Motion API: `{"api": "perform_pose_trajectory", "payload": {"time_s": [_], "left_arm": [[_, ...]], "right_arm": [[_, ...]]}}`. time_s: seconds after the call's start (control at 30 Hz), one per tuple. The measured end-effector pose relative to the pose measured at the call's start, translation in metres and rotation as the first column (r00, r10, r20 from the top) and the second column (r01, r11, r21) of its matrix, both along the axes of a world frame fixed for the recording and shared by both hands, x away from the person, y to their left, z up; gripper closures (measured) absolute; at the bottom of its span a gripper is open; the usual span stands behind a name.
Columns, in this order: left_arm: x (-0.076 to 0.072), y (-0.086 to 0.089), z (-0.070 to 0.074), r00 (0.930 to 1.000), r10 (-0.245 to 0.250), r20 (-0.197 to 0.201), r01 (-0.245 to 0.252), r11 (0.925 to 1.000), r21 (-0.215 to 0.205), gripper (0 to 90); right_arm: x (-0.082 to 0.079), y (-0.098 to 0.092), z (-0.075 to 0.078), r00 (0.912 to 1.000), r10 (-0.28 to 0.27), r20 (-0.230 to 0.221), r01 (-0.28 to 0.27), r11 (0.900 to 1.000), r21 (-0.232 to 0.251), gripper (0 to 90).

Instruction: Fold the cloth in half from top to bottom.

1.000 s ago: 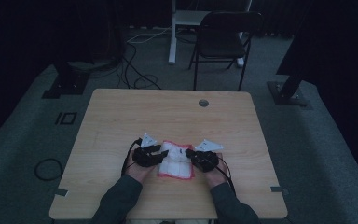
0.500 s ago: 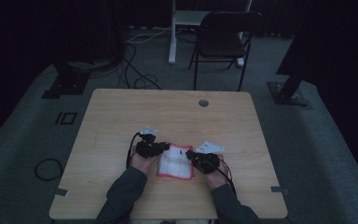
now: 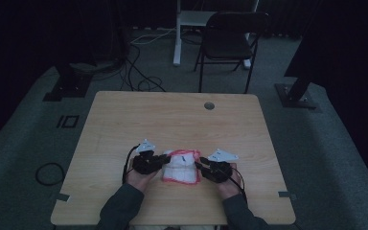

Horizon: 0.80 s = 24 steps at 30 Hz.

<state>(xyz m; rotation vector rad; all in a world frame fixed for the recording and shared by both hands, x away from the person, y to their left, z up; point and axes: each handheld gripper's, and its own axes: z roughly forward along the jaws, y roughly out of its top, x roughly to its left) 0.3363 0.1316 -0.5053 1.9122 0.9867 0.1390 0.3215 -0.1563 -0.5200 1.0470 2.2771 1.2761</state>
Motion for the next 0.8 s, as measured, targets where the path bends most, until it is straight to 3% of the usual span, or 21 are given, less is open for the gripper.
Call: {"api": "perform_pose_trajectory", "payload": {"time_s": [0.17,0.33,0.4,0.5,0.63,0.73,0.77,0.8], "left_arm": [[-0.015,0.004,-0.007,1.0000,0.005,-0.002,-0.005,1.0000,0.005,81.2],[-0.021,0.005,-0.012,0.9999,0.009,-0.006,-0.009,0.9999,0.009,80.0],[-0.023,0.006,-0.013,0.9997,0.017,-0.015,-0.017,0.9998,0.009,79.6],[-0.026,0.007,-0.015,0.9997,0.014,-0.021,-0.013,0.9996,0.023,79.1],[-0.029,0.007,-0.015,0.9997,0.019,-0.016,-0.018,0.9992,0.035,77.5],[-0.030,0.007,-0.015,0.9997,0.020,-0.013,-0.019,0.9988,0.045,74.9],[-0.030,0.008,-0.014,0.9996,0.024,-0.013,-0.023,0.9984,0.051,72.7],[-0.030,0.008,-0.014,0.9996,0.024,-0.013,-0.023,0.9984,0.051,71.6]], "right_arm": [[0.000,-0.007,0.004,0.9995,-0.029,-0.010,0.029,0.998,0.049,61.7],[0.002,-0.001,0.007,0.9999,-0.013,-0.009,0.013,0.999,0.047,57.3],[0.005,0.001,0.007,0.9993,-0.034,-0.018,0.035,0.998,0.047,55.1],[0.012,0.001,0.003,0.9938,-0.044,-0.102,0.053,0.995,0.083,43.8],[0.017,0.005,0.001,0.9918,-0.002,-0.128,0.014,0.995,0.099,36.3],[0.020,0.010,0.001,0.9921,0.012,-0.125,-0.003,0.997,0.076,41.0],[0.020,0.012,0.002,0.9926,0.040,-0.115,-0.031,0.996,0.081,52.8],[0.019,0.012,0.003,0.9934,0.042,-0.107,-0.033,0.996,0.081,57.8]]}}
